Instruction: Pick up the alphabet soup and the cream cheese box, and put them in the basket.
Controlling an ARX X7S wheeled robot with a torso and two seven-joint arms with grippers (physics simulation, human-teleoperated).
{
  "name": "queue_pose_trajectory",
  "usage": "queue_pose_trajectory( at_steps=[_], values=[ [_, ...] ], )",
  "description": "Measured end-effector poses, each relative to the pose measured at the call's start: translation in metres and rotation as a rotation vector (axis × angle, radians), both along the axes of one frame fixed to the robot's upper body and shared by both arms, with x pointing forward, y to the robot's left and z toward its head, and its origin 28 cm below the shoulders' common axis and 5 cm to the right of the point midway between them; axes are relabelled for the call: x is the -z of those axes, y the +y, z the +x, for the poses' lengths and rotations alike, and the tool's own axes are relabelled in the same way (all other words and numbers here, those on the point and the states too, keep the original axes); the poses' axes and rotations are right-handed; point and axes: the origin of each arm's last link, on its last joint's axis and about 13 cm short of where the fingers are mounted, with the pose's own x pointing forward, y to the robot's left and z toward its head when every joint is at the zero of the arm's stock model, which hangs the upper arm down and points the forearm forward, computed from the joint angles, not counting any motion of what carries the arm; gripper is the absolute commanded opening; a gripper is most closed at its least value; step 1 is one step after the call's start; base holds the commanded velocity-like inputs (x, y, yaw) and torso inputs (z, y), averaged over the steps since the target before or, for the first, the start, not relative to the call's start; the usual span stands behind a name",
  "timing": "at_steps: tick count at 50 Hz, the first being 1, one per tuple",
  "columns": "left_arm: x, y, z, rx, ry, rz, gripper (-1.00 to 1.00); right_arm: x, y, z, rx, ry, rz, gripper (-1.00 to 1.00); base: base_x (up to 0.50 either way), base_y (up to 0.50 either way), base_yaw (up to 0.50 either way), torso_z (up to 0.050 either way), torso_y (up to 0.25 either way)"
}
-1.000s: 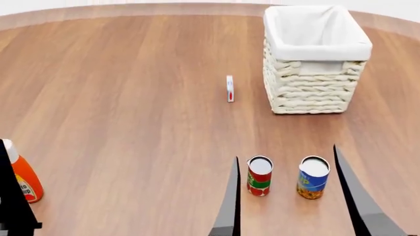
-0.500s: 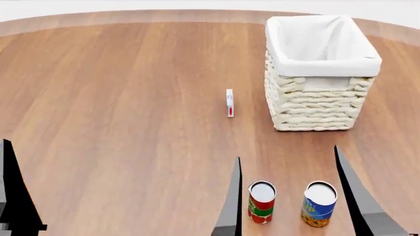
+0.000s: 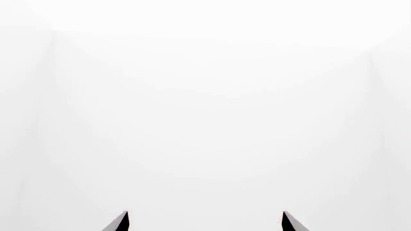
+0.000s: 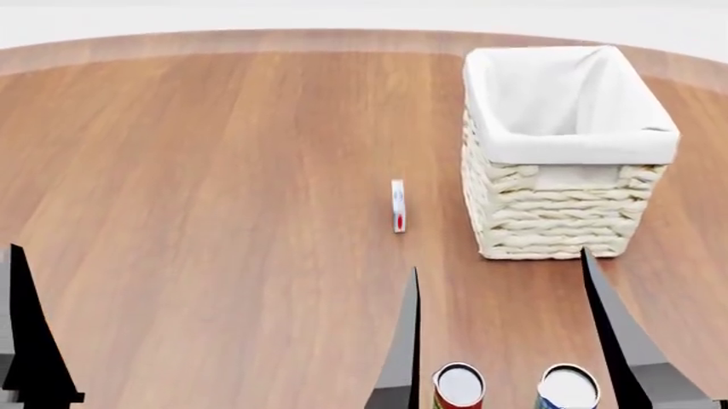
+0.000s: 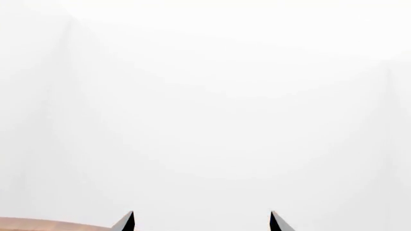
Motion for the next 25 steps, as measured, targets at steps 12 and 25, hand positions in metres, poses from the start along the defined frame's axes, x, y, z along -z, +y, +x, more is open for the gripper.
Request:
queue_pose_trajectory(
  at_steps=[12,25],
  values=[
    [0.0009,0.0002,-0.0007,0.000,-0.002,0.004,1.00,0.0009,0.0006,-0.0004,-0.005,0.004,0.003,1.00,0.21,0.00,0.00,0.000,0.000],
    [0.0013,-0.0004,-0.0007,0.005,-0.002,0.005,1.00,0.0016,0.0006,-0.0001,-0.009,0.010,0.001,1.00,0.21,0.00,0.00,0.000,0.001]
  ],
)
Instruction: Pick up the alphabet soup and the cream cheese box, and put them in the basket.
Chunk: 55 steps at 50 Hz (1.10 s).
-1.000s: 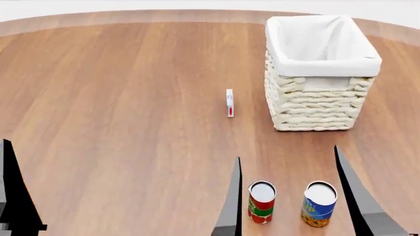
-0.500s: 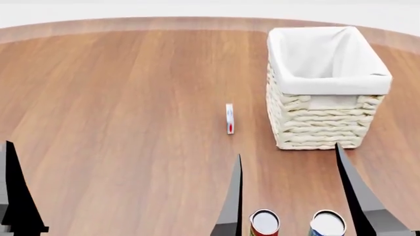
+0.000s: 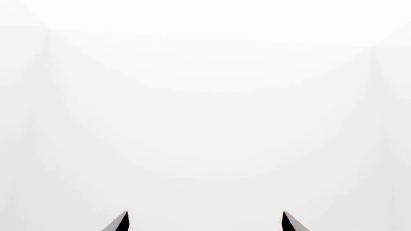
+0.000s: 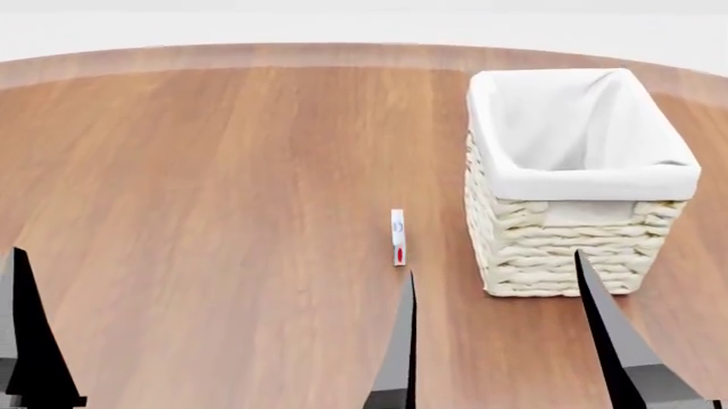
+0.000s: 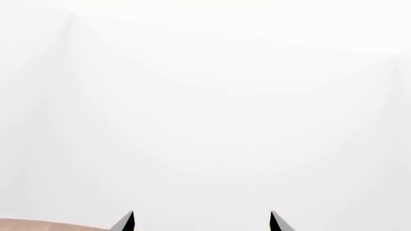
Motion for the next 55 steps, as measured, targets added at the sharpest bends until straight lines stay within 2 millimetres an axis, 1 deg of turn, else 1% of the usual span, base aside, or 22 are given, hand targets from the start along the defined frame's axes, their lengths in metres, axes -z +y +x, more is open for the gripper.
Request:
queue_pose_trajectory(
  at_steps=[35,55],
  values=[
    [0.0041,0.0001,0.0029,0.001,0.018,-0.006,1.00,0.0043,0.0008,0.0043,-0.011,0.026,-0.009,1.00,0.21,0.00,0.00,0.000,0.000],
    [0.0045,-0.0008,0.0024,0.004,0.020,-0.002,1.00,0.0057,0.0003,0.0035,-0.012,0.028,-0.009,1.00,0.21,0.00,0.00,0.000,0.001]
  ],
)
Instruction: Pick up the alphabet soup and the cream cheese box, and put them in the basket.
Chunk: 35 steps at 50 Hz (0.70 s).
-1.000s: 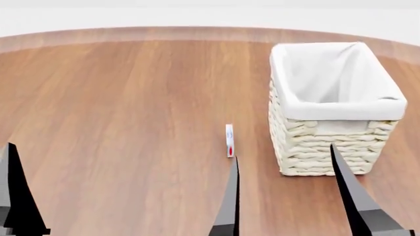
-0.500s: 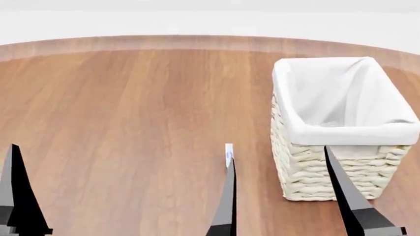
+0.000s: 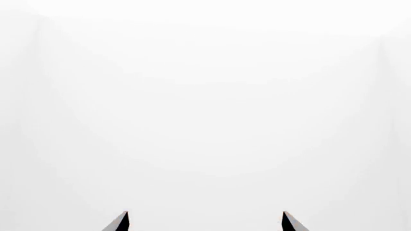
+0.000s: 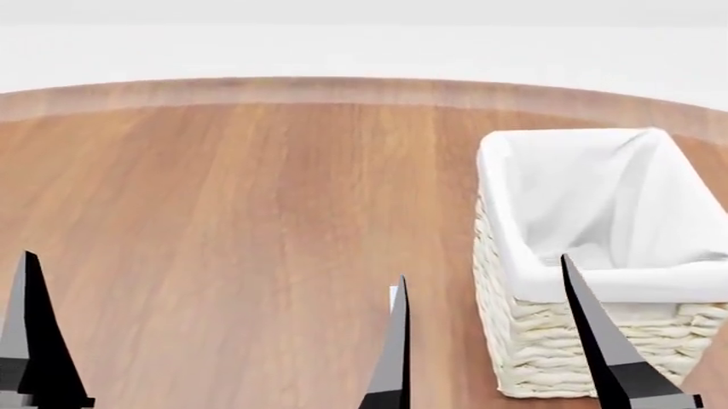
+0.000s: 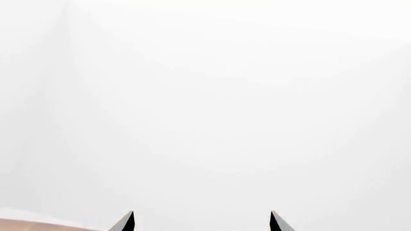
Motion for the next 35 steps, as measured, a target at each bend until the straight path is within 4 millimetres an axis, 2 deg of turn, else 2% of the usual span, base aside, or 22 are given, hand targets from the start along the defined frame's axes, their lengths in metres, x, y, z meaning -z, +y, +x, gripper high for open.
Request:
queue_pose_trajectory(
  at_steps=[27,35],
  values=[
    [0.0006,-0.0003,0.0011,-0.001,0.001,0.002,1.00,0.0000,0.0000,0.0013,0.001,0.008,0.006,1.00,0.21,0.00,0.00,0.000,0.000],
    [0.0010,0.0001,0.0002,-0.005,0.004,0.005,1.00,0.0008,-0.0010,0.0014,0.039,0.001,0.033,1.00,0.01,0.00,0.00,0.000,0.000]
  ],
)
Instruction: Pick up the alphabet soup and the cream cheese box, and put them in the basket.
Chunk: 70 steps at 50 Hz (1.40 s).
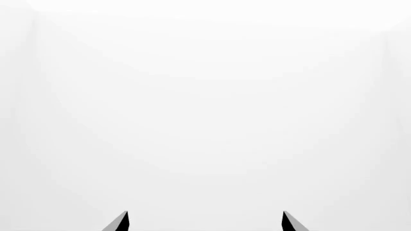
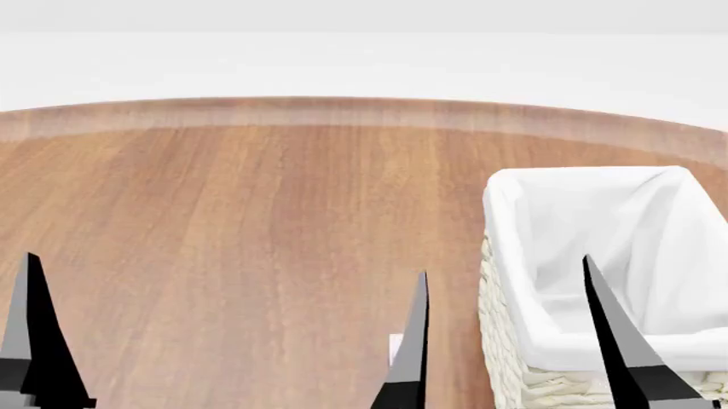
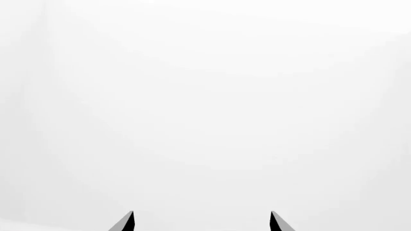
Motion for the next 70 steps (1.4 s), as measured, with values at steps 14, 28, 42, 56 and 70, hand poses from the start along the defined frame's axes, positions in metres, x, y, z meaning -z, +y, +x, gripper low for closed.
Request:
queue_pose_trajectory(
  at_steps=[14,28,42,56,70],
  values=[
    [0.0001,-0.0004,-0.0010,-0.004,0.004,0.008,1.00,0.0026,-0.0017,-0.0006,0.033,-0.004,0.021,1.00,0.00,0.00,0.00,0.002,-0.173],
    [-0.0002,-0.0009,-0.0008,-0.007,0.006,0.011,1.00,0.0039,-0.0026,0.0000,0.042,-0.005,0.030,1.00,0.00,0.00,0.00,0.003,-0.218],
    [0.0000,-0.0014,-0.0008,-0.009,0.007,0.016,1.00,0.0050,-0.0031,0.0000,0.044,-0.005,0.033,1.00,0.00,0.00,0.00,0.003,-0.218],
    [0.0003,-0.0010,-0.0009,-0.011,0.008,0.015,1.00,0.0057,-0.0028,0.0001,0.044,-0.002,0.031,1.00,0.00,0.00,0.00,0.003,-0.218],
    [0.0014,-0.0007,-0.0012,-0.010,0.008,0.015,1.00,0.0061,-0.0025,-0.0005,0.045,0.002,0.028,1.00,0.00,0.00,0.00,0.003,-0.218]
  ],
)
